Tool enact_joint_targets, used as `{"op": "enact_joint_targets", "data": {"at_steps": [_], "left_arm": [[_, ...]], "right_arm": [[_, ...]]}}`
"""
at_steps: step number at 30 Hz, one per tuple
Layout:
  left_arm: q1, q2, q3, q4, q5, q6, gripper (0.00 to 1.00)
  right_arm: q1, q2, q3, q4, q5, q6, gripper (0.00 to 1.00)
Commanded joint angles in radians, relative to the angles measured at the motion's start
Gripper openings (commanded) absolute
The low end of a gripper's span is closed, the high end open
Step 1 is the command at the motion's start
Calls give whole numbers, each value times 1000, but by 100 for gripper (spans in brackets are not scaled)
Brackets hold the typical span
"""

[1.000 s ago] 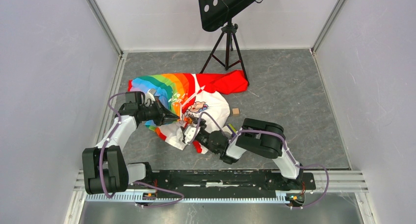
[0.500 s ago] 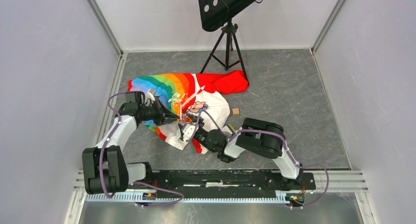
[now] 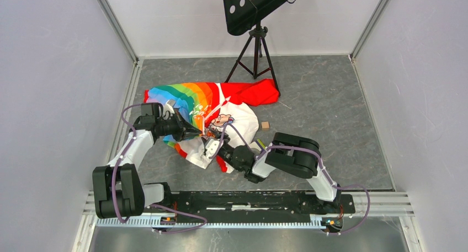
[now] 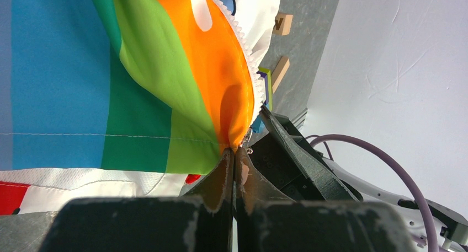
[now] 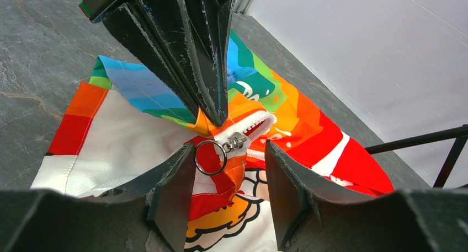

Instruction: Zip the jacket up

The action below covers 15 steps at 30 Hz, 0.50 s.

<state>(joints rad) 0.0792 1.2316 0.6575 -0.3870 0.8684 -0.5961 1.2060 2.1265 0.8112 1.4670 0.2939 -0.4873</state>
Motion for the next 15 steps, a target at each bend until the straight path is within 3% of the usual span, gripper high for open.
{"op": "enact_joint_targets", "data": {"at_steps": [1, 15], "left_arm": [[5, -13, 3, 31, 37, 11, 2], [5, -10, 2, 31, 34, 12, 2]], "right_arm": [[0, -40, -15, 288, 24, -2, 55], [3, -82, -70, 349, 63, 7, 59]]}}
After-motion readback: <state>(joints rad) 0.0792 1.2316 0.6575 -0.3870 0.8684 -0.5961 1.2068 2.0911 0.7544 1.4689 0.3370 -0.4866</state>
